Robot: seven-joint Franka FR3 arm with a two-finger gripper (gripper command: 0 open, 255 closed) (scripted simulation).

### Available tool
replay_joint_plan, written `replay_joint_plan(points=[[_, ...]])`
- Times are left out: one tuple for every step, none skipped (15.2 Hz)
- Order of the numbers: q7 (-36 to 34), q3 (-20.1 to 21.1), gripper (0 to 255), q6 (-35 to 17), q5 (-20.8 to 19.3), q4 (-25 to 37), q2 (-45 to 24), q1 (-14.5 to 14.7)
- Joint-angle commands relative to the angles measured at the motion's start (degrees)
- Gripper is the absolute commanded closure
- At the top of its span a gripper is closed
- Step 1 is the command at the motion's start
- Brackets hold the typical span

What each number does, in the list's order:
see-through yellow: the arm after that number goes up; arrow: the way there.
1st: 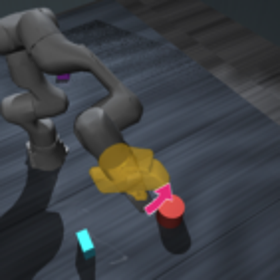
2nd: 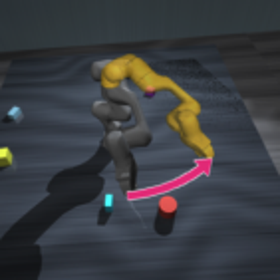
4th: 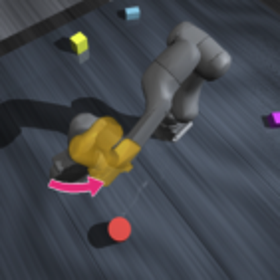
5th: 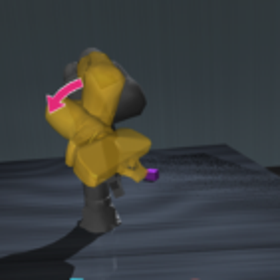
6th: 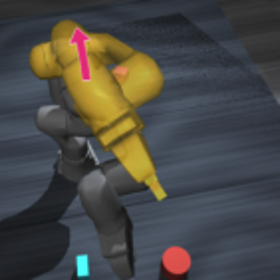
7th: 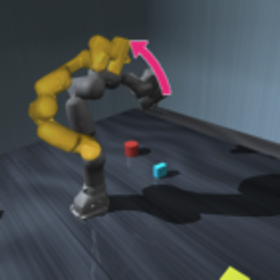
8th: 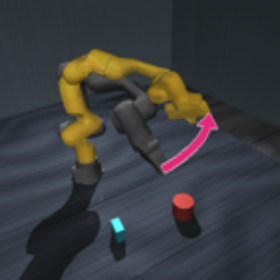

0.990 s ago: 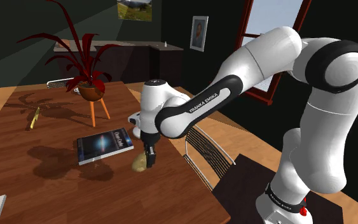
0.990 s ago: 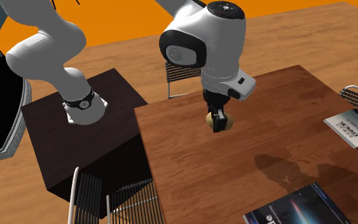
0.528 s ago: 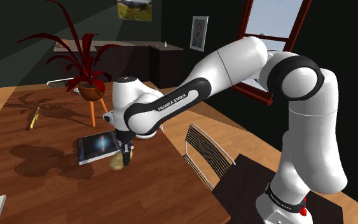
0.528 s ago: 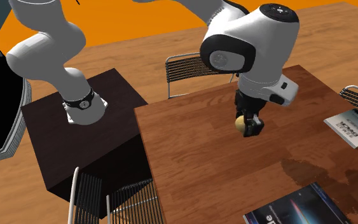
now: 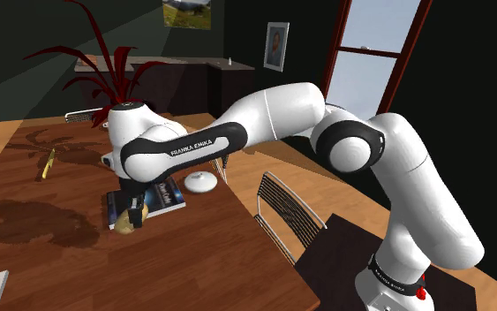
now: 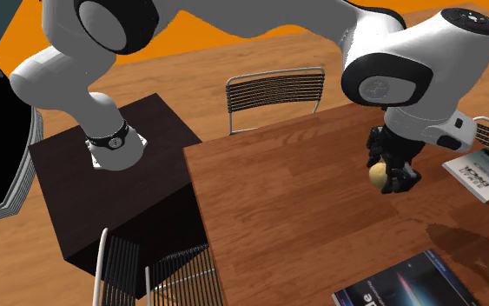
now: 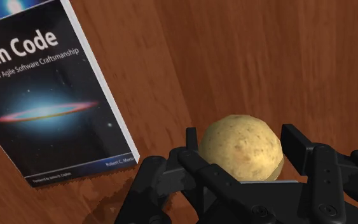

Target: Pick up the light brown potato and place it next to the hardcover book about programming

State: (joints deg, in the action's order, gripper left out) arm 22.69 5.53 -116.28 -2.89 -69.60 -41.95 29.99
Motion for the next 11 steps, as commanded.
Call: replay_joint_plan(points=[[-0.1, -0.2, 255, 6.0, -0.3, 14.4, -8.5, 1.0], [-0.1, -0.3, 255, 5.3, -0.3, 13.9, -8.7, 1.0], [-0.1, -0.3, 255, 4.6, -0.3, 13.4, -8.8, 0.9], [-0.1, -0.3, 255, 4.0, -0.3, 12.9, -9.0, 0.9], [-0.1, -0.3, 255, 3.3, -0.4, 12.4, -9.1, 0.9], [-0.1, -0.3, 255, 2.7, -0.4, 12.0, -9.3, 0.9], [-0.1, -0.3, 255, 2.1, -0.4, 11.6, -9.5, 0.9], [-0.1, -0.3, 255, 1.5, -0.4, 11.3, -9.8, 0.9], [-0.1, -0.3, 255, 0.9, -0.4, 10.9, -10.0, 0.9], [-0.1, -0.4, 255, 0.3, -0.4, 10.6, -10.3, 0.9], [-0.1, -0.4, 255, -0.2, -0.5, 10.3, -10.6, 0.9]])
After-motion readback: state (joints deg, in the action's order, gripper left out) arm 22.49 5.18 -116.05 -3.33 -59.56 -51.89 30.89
